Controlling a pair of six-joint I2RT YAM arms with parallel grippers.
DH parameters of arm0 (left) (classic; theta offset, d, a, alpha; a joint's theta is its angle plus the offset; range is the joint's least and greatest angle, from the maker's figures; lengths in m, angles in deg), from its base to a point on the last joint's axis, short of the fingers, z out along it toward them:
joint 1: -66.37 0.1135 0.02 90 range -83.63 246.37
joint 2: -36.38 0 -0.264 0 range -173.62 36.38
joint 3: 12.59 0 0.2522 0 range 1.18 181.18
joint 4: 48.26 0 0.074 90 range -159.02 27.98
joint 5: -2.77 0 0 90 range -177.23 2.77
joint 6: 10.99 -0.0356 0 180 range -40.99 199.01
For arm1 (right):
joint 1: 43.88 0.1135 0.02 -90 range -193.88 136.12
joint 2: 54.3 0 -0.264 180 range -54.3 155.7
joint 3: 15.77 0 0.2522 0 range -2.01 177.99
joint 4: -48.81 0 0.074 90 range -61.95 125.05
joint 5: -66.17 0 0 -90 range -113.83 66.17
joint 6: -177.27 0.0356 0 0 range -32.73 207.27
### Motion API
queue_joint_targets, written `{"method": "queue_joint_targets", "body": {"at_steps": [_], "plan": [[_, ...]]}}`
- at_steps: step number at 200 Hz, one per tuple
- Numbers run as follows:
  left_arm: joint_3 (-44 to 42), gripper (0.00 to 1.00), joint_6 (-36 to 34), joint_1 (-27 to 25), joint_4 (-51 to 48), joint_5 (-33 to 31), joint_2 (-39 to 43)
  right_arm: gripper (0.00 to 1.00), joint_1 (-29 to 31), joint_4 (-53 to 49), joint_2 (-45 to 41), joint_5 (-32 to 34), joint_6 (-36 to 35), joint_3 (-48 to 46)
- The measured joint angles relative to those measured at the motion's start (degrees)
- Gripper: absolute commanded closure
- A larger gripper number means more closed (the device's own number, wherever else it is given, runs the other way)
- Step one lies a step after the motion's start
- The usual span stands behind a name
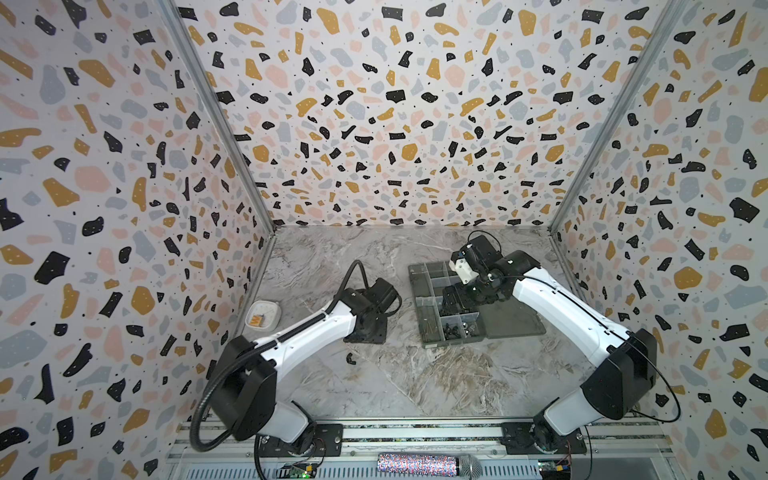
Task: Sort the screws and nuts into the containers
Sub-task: 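Move the left gripper back over the black wing nut, then lower the left gripper onto the black wing nut and close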
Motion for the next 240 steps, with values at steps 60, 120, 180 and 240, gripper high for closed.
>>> {"method": "queue_joint_targets", "body": {"at_steps": [60, 120, 180, 240], "plan": [[-11.6, 0.48, 8.7, 0.1, 2.0, -1.4, 7.6, 0.01, 2.5, 0.4, 1.7, -1.4, -1.4, 1.7], [-17.5, 0.46, 11.6, 4.0, 8.5, -1.0, 7.3, 0.01, 3.2, 0.4, 1.8, -0.9, -2.0, 2.0], [-17.9, 0.49, 11.0, 6.7, 12.6, -0.1, 3.0, 0.01, 3.2, 0.4, 1.7, 0.4, -2.0, 1.8], [-18.3, 0.67, 9.7, 7.1, 14.1, 0.9, 0.7, 0.01, 3.2, 0.4, 1.7, 0.8, -2.0, 1.8]]}}
